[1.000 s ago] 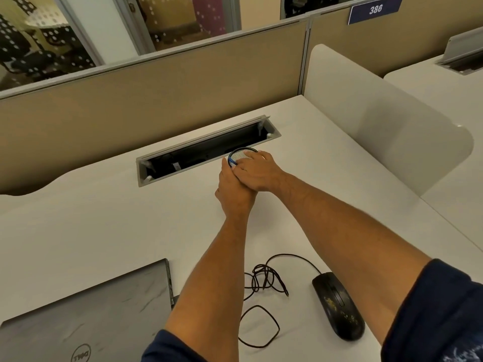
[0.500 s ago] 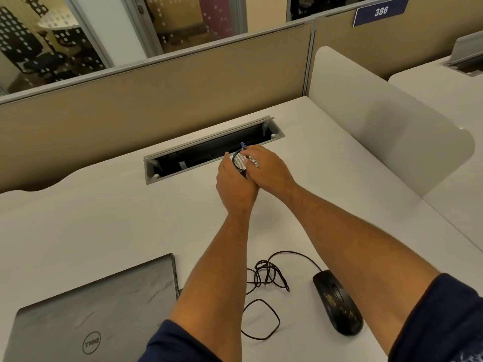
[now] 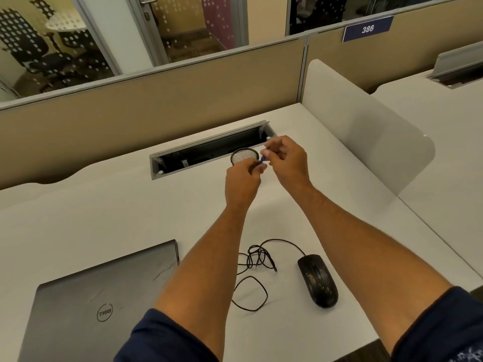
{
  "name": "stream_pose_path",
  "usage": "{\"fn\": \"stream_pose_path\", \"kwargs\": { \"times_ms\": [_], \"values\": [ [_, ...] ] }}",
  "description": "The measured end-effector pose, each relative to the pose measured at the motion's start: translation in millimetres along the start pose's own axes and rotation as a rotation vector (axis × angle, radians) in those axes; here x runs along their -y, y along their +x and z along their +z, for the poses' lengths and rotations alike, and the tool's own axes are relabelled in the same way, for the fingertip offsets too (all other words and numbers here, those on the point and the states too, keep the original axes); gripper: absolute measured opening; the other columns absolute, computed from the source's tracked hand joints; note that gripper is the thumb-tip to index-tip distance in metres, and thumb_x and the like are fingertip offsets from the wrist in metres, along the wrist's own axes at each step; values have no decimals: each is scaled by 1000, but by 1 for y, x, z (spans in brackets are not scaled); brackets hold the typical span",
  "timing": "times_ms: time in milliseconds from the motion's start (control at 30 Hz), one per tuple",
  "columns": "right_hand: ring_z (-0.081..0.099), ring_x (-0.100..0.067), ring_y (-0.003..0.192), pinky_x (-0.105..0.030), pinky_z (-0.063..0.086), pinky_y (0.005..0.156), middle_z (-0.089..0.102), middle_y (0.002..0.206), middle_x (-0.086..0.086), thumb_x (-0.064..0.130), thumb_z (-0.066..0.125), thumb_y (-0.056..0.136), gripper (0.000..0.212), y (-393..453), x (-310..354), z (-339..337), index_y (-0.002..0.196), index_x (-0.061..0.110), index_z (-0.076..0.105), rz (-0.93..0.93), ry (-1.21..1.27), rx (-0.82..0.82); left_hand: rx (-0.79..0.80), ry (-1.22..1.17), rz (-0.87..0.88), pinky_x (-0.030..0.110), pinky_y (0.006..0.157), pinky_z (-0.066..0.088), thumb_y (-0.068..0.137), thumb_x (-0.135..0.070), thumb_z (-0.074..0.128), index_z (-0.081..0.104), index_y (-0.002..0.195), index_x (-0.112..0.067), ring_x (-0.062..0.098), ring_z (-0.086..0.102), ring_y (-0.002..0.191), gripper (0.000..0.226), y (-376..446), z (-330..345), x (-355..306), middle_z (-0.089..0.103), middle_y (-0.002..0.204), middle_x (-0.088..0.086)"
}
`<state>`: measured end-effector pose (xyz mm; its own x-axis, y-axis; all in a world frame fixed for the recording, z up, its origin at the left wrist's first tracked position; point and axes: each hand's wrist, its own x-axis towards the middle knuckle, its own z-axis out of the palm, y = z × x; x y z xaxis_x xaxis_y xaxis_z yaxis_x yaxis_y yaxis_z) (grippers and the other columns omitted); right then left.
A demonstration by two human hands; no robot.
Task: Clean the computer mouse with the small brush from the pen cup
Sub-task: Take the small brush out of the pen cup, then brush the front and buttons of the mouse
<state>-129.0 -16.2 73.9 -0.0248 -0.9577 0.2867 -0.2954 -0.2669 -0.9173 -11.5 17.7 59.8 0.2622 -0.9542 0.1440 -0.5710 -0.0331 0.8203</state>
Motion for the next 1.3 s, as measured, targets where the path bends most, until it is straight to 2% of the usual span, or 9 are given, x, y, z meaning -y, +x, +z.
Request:
{"fn": "stream_pose_path", "kwargs": {
  "times_ms": [133,300,500,633,733,800,967,1133,1300],
  "values": [
    [78,-18,89,-27,63,81,77,103,-10,8,73,92,27,-24,-11,-32,114,16,60,112,87,-18,246,-136,-14,24,78,56,93,-21,72,76,107,-9,14,71,79,19,-24,3,-3,76,91,1],
    [78,-16,81,-19,57,67,79,94,-5,8,74,92,42,-56,-27,-66,125,18,51,313,254,-40,502,-214,-64,12,64,52,88,-12,77,71,121,-2,10,72,75,35,-54,2,-6,77,104,12],
    [79,-20,82,-20,58,67,81,85,-2,7,71,93,38,-91,-45,-95,128,16,60,497,389,-146,675,-21,-87,20,81,59,90,4,67,69,123,-3,14,75,87,33,-83,13,-5,77,106,12],
    [79,-19,83,-22,62,72,80,90,-6,3,69,94,31,-114,-60,-112,125,7,67,513,337,-154,602,69,-88,20,78,55,91,-9,72,73,115,-8,17,71,88,24,-104,29,3,75,108,10],
    [79,-22,85,-29,64,76,80,88,-7,2,69,93,29,-129,-69,-121,122,5,68,529,325,-132,538,146,-84,30,83,56,92,-18,73,75,105,-10,17,67,88,16,-120,42,9,74,99,6],
    [79,-23,85,-32,64,77,81,86,-6,5,70,93,25,-137,-73,-125,118,8,69,537,307,-131,525,183,-92,27,76,49,90,-25,76,73,99,-15,15,63,84,13,-131,47,11,69,89,0],
    [79,-15,80,-28,54,68,82,83,2,22,76,91,17,-152,-82,-132,105,19,67,553,242,-147,444,255,6,26,65,44,83,-48,77,60,81,-22,13,56,78,31,-152,52,20,59,81,-8],
    [79,-27,80,-28,61,66,81,88,-10,15,82,86,22,-161,-82,-146,99,9,65,533,352,-136,417,263,150,30,82,51,77,-66,72,62,109,-24,14,58,96,53,-171,47,28,63,106,-6],
    [79,-29,76,-27,63,69,77,86,-18,5,83,82,28,-172,-86,-159,100,-3,63,505,340,-45,444,302,174,37,108,42,83,-58,72,45,147,-20,21,52,129,79,-178,48,26,57,143,1]
  ]
}}
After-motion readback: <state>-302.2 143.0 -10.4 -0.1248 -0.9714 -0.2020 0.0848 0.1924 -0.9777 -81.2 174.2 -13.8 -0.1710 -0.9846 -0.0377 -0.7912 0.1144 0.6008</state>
